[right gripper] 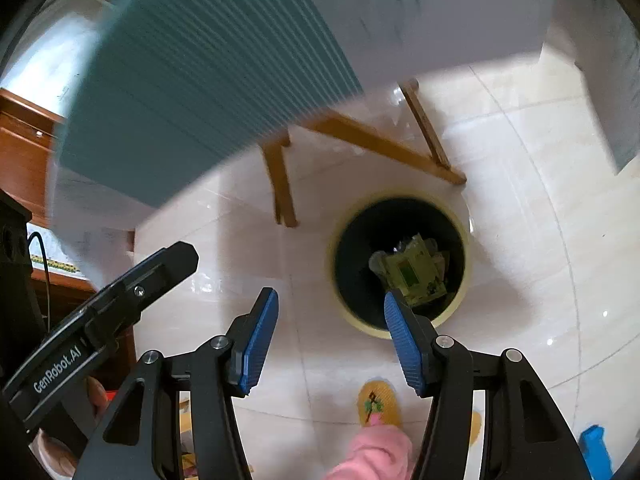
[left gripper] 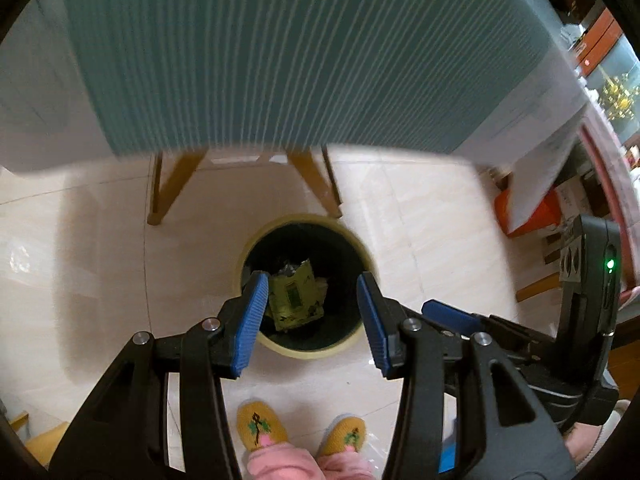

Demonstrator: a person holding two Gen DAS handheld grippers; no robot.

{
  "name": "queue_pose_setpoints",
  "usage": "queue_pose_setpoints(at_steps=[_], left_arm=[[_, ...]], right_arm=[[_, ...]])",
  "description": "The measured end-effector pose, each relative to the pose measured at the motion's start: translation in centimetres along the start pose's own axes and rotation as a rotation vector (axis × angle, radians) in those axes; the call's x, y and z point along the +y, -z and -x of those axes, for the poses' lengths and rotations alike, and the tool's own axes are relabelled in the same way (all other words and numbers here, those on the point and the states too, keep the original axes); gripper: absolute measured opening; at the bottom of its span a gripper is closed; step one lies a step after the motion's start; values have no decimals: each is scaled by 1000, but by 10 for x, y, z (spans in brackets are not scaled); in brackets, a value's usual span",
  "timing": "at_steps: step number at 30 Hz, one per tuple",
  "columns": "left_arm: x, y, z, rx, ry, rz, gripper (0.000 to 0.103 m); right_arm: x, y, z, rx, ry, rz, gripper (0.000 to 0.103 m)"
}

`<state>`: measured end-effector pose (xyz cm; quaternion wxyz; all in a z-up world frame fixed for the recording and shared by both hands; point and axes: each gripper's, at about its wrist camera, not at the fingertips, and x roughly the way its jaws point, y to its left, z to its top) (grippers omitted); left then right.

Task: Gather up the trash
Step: 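Raise both tools back toward the table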

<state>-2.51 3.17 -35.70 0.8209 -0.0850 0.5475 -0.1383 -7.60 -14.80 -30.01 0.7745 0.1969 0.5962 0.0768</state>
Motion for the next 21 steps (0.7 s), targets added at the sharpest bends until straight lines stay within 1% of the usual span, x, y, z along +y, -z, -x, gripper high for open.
queue_pose_setpoints(at_steps=[3,4,5,7,8,9,12,17,21], left_arm=[[-15,-17,53,-26,3,-13,43],[-18,-20,64,-31,5,-18,43],[-25,-27,84,-37,8,-32,43],[-32,-35,110,-48,10,-49,43],[-38,-42,130,-59,13,-58,43],[-42,-45,140,-63,16,-62,43],[-55,-59,187,-91,28,-91,43],[-68,-85,248,-145,37,-122,43],[-76,-103,285,-185,4,-168,43]], right_arm=[[27,-8,53,-22,0,24,56],[35,-10,70,-30,-1,27,56],[41,-13,85,-37,-4,27,56],[56,-18,113,-52,-15,30,56],[64,-20,130,-63,-17,34,56],[70,-22,141,-72,-18,37,56],[95,-28,184,-111,-26,63,56],[125,-32,233,-175,-49,100,56],[144,-45,259,-224,-66,109,56]])
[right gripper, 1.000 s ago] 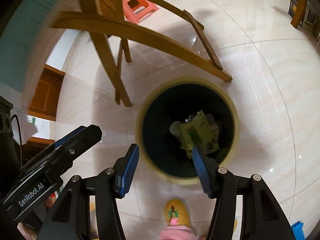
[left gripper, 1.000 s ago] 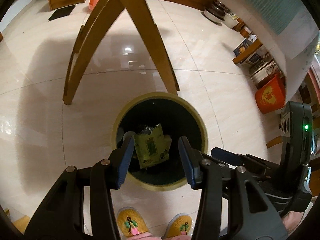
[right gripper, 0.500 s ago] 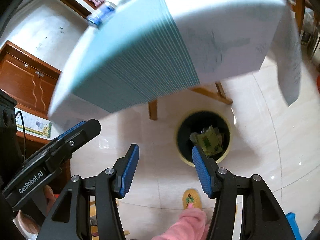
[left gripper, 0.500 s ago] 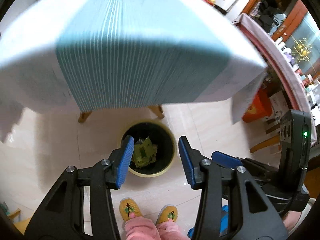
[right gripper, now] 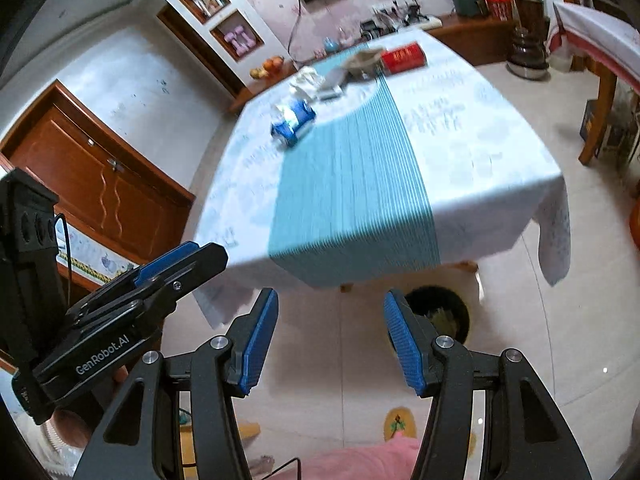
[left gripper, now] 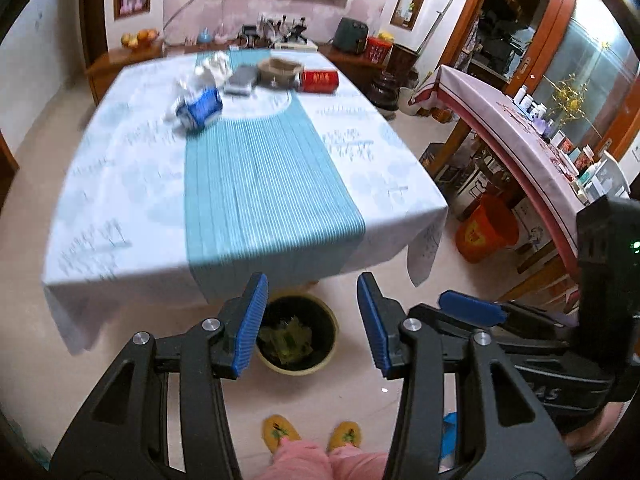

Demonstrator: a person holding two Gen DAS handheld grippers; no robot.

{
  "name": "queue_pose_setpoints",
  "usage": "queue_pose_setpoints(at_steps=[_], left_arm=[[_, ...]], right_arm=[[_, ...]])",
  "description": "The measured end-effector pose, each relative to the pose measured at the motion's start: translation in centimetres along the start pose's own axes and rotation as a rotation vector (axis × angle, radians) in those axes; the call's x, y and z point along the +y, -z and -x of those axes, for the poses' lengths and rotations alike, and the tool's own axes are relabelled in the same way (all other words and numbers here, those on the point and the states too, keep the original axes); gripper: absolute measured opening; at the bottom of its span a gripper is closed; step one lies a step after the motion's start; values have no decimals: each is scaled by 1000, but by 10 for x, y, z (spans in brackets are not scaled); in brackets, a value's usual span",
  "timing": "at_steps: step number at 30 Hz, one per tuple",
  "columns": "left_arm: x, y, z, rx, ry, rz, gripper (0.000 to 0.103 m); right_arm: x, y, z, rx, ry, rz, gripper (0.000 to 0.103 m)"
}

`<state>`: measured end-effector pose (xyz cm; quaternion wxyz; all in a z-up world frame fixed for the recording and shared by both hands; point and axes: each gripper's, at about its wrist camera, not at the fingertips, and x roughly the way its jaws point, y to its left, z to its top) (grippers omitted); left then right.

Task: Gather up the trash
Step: 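Raise both tools back toward the table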

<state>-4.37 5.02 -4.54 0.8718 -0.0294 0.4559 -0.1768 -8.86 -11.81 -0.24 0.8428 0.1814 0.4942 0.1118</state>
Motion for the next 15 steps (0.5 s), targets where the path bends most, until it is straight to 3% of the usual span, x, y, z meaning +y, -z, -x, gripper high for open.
queue_pose_setpoints(at_steps=[7,15], left_arm=[[13,-40,34,-70,-29,-19,45],[46,-96,18,-64,-73,-33,50]], right_arm=[[22,-44,20,-101,5,29,56],[24,-79,0,-101,13,35,56]])
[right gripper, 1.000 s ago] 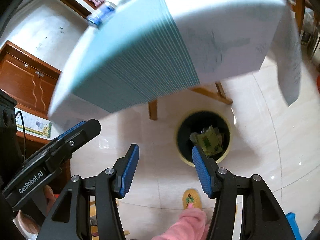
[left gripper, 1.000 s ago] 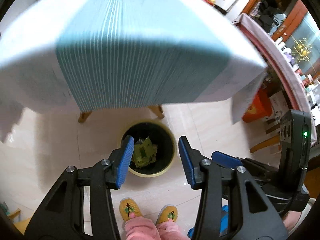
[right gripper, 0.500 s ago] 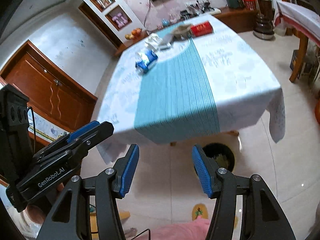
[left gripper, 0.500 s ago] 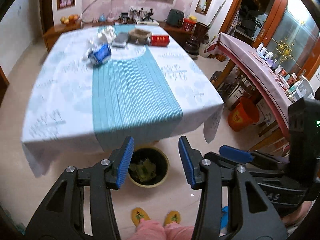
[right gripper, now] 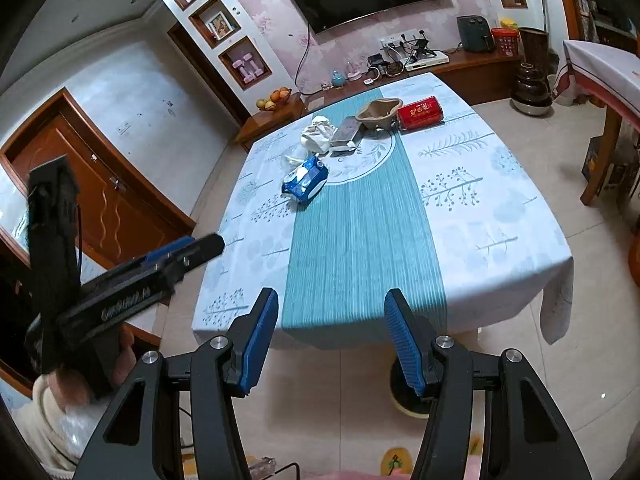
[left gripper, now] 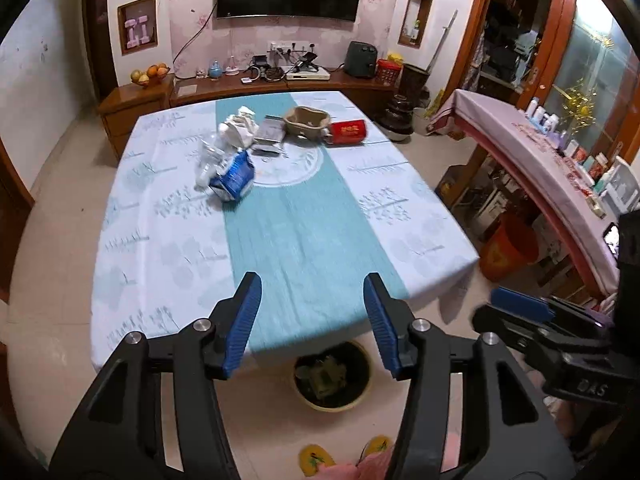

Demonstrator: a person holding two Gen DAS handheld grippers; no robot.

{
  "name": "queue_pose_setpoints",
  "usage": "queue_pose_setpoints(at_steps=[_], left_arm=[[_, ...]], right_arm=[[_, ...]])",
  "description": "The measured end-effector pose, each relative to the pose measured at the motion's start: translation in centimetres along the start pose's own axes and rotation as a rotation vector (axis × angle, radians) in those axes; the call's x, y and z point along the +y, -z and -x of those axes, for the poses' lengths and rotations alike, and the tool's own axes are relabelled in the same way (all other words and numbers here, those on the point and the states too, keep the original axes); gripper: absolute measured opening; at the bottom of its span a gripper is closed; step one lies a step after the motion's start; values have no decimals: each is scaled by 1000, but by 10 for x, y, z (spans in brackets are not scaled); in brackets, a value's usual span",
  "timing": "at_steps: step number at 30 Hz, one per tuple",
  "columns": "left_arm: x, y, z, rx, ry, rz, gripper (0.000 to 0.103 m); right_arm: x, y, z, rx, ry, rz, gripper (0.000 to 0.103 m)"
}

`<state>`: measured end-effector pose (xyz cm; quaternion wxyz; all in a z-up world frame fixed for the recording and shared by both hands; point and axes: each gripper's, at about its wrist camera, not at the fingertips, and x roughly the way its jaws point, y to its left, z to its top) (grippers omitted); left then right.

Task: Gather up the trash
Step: 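Raise both tools back toward the table, then grasp the blue yogurt carton with the left tool while the right tool grasps the red box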

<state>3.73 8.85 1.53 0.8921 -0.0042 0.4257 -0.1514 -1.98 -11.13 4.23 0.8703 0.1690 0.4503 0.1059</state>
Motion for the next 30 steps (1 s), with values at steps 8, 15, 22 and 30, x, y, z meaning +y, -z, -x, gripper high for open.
queue_pose_setpoints(at_steps=[8,15,22,30], left_arm=[[52,-58,-69,50,-48,77,50],[105,-118,-158,112,-94,168,50],[134,-170,-279,267,-95,233,50],[140,-174,-354,356,-184,250,50]], right_arm=[[-32,-52,-64,47,-23,-2,56],[-75,-134,-137,128,-47,53,56],[-127,-219,-200,209,-67,114,56],[-163,-272,-254,270,-105,170,56]])
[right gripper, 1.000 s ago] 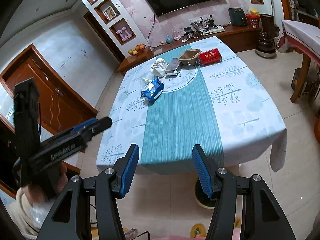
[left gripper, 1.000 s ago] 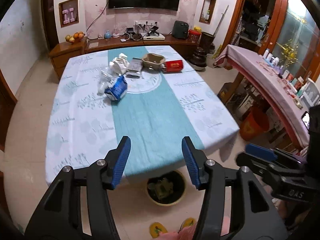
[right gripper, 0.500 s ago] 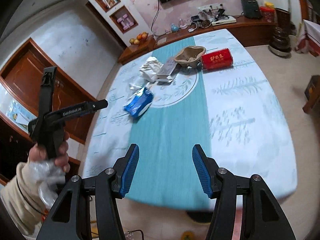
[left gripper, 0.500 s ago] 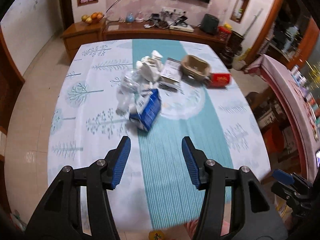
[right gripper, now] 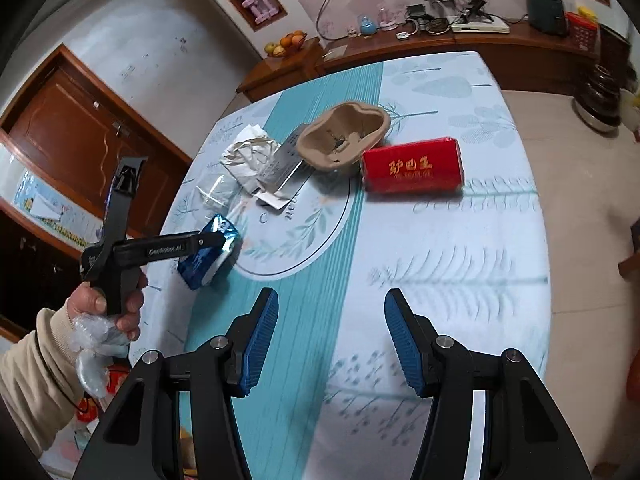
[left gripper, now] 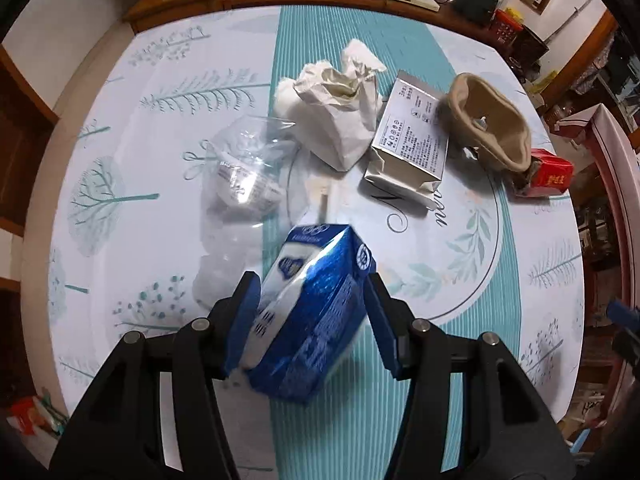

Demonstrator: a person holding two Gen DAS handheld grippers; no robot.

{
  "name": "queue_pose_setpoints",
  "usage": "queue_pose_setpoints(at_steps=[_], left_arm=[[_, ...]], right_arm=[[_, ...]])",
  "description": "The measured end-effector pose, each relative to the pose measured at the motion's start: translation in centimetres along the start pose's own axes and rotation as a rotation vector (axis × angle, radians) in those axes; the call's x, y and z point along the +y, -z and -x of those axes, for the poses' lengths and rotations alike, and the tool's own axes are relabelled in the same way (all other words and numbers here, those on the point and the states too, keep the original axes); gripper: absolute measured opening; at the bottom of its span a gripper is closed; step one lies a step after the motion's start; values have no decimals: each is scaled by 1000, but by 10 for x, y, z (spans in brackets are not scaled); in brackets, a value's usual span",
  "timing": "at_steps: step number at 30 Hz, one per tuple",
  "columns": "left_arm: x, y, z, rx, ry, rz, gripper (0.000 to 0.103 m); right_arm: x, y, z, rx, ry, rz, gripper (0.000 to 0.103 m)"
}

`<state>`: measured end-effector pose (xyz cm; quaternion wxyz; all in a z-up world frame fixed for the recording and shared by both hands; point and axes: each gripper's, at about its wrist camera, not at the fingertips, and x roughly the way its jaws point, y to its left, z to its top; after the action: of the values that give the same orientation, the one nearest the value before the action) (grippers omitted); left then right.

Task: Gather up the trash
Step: 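Grasp the blue yogurt carton with the left tool while the right tool grasps the red box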

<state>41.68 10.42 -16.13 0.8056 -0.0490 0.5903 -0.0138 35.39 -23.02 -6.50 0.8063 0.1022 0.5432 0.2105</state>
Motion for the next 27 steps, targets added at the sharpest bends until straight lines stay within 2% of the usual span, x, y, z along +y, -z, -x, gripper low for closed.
queue_pose_setpoints(at_steps=[3,10,13,16,19,22,24,25,27], left_arm=[[-7,-1,-8,18,14,9,52],[-29,6,-18,45,-46,-3,67],[-31,9,-38,143,-49,32,67],[-38,11,-40,129,-81,13,70],[-45,10,-41,128,-77,46,71],[-56,7,-40,133,-76,74,59],[-64,4,-38,132,-73,86,41],[-68,3,-37,131,-66,96,36],[-79,1,-36,132,-33,134,36]], right_arm=[[-9,-9,-8,16,-12,30,56],[-14,-28,-13,9,-10,124,56],[-15,-37,-10,-8,4,169,56],[-16,-50,-8,-21,26,228,56],[-16,-62,-8,-31,54,299,56],[-14,-73,-11,-41,93,379,56],[-11,-80,-17,-31,112,444,57],[-10,-83,-22,-21,118,472,59],[-7,-89,-36,13,153,554,61]])
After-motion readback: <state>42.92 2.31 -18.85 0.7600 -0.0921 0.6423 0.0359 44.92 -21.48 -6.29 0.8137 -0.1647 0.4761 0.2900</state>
